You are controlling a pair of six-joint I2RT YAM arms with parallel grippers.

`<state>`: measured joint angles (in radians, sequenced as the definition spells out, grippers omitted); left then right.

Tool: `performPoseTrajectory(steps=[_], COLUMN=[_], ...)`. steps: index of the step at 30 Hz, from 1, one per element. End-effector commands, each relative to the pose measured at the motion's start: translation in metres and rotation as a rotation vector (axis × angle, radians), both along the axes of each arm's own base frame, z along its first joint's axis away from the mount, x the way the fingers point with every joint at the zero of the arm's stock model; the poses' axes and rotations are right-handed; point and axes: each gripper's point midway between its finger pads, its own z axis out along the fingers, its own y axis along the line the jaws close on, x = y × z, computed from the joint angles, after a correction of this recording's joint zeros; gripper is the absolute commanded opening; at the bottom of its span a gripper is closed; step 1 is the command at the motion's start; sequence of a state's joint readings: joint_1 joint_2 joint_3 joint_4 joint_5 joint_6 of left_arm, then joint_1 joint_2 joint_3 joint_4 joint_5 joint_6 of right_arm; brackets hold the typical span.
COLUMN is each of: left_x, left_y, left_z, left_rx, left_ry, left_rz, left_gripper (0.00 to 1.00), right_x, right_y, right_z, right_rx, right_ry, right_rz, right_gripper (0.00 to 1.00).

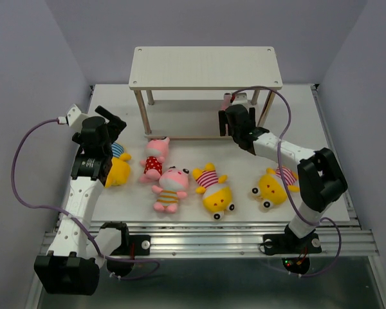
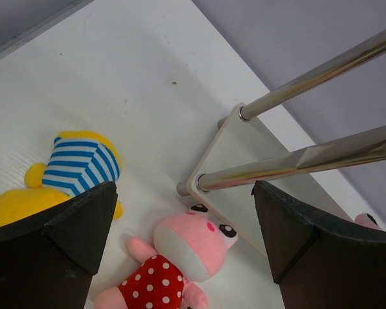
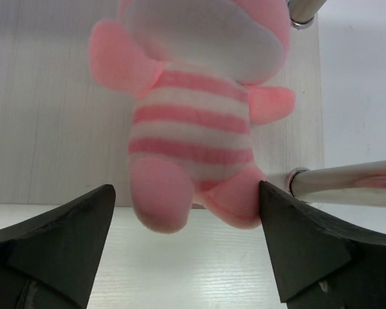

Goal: Place and organize the stuffed toys onto the shelf

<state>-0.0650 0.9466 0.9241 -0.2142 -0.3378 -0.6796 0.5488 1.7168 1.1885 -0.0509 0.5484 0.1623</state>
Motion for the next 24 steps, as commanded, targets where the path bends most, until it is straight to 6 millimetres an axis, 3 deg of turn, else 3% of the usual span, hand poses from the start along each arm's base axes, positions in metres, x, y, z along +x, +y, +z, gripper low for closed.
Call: performPoseTrajectory(steps=[1,9,16,20,24], left_x=[0.000,-0.009,-0.011,-0.020,-0.037], left_y=[-0.001,-0.002,-0.022,-0.037,-0.051], left_z=[0.008,0.004,-0.014,-0.041,-0.075], left_rx=[-0.008,-0.037,-0.091,-0.114,-0.152], left_ry=[-0.030,-0.008,0.052,0.143,0.221], left_rz=[-0.004,0.001,-0.095,-0.182,-0.250], left_gripper=[0.99,0.99,0.99,0.99,0.99], right_x=[0.004,-0.013,-0.036,-0.055,-0.084], right_y=[0.009,0.012,0.014,0.012,0.023], right_z=[0.033,0.050,0.071,0.072,0.064], right_rx=[0.073,0.128,0.201,0.233,0.244], right_ry=[-0.051,-0.048,-0.061,-0.040,0.004], right_rz=[0.031,0.079,0.135,0.141,0.168], right_gripper=[1.00,1.00,1.00,1.00,1.00])
